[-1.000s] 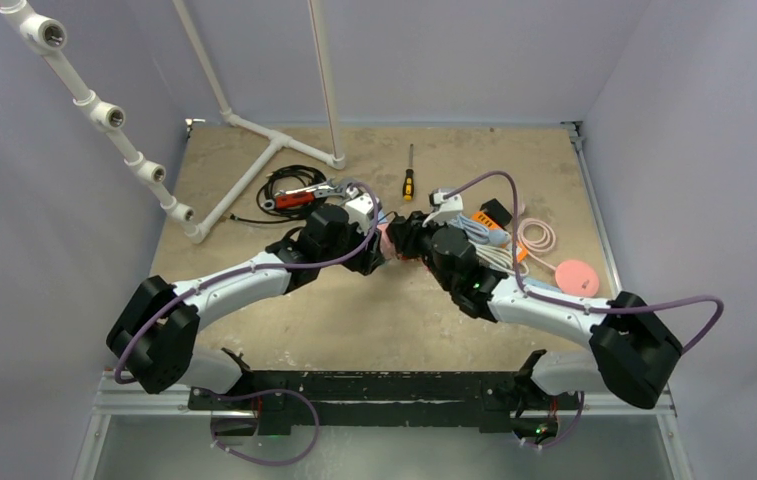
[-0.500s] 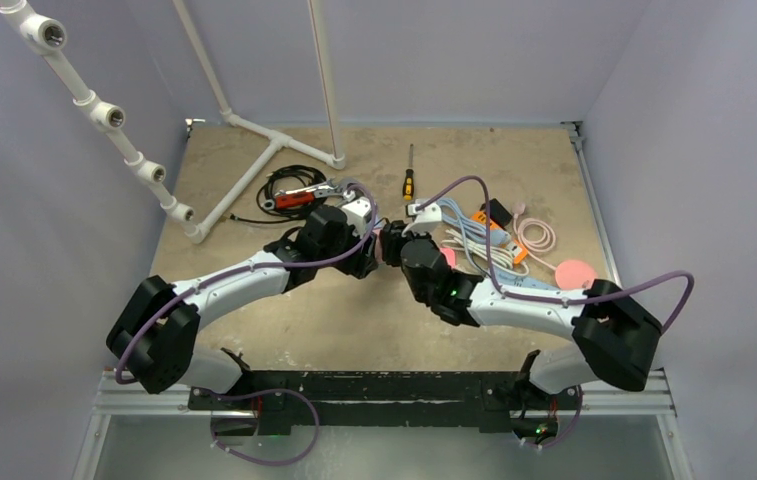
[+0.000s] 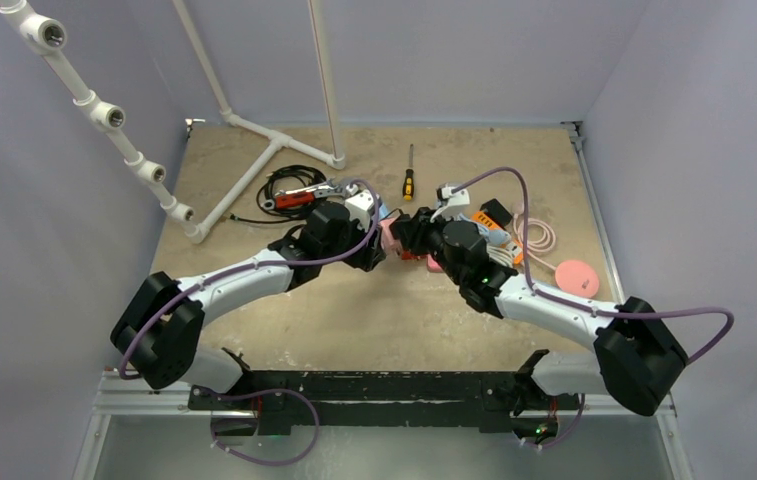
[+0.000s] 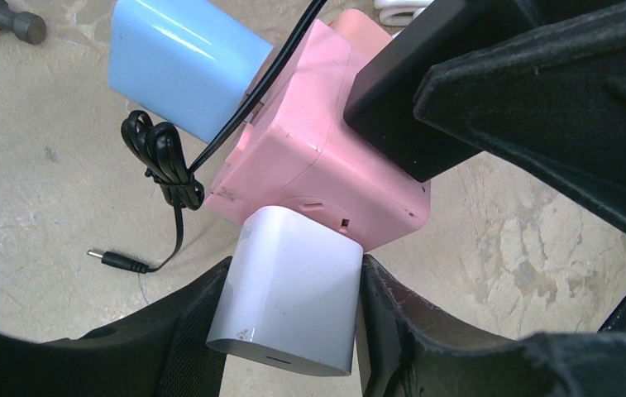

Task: Pull the plug off the socket
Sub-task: Remove the plug from the socket.

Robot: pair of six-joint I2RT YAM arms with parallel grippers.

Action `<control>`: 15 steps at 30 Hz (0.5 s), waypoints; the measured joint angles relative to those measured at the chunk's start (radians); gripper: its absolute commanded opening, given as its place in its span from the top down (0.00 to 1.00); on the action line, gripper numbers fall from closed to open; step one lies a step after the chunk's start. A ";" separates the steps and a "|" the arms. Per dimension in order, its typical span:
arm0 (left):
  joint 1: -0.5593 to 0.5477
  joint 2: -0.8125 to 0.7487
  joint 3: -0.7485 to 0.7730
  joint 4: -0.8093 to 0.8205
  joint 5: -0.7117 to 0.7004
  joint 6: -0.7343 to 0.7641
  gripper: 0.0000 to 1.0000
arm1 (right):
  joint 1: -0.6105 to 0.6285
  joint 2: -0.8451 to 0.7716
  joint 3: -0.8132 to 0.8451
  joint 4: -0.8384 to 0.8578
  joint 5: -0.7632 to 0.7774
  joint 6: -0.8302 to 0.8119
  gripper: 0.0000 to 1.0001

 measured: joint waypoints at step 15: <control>0.013 0.002 -0.001 -0.056 -0.002 -0.001 1.00 | 0.270 0.089 0.070 -0.047 0.500 -0.108 1.00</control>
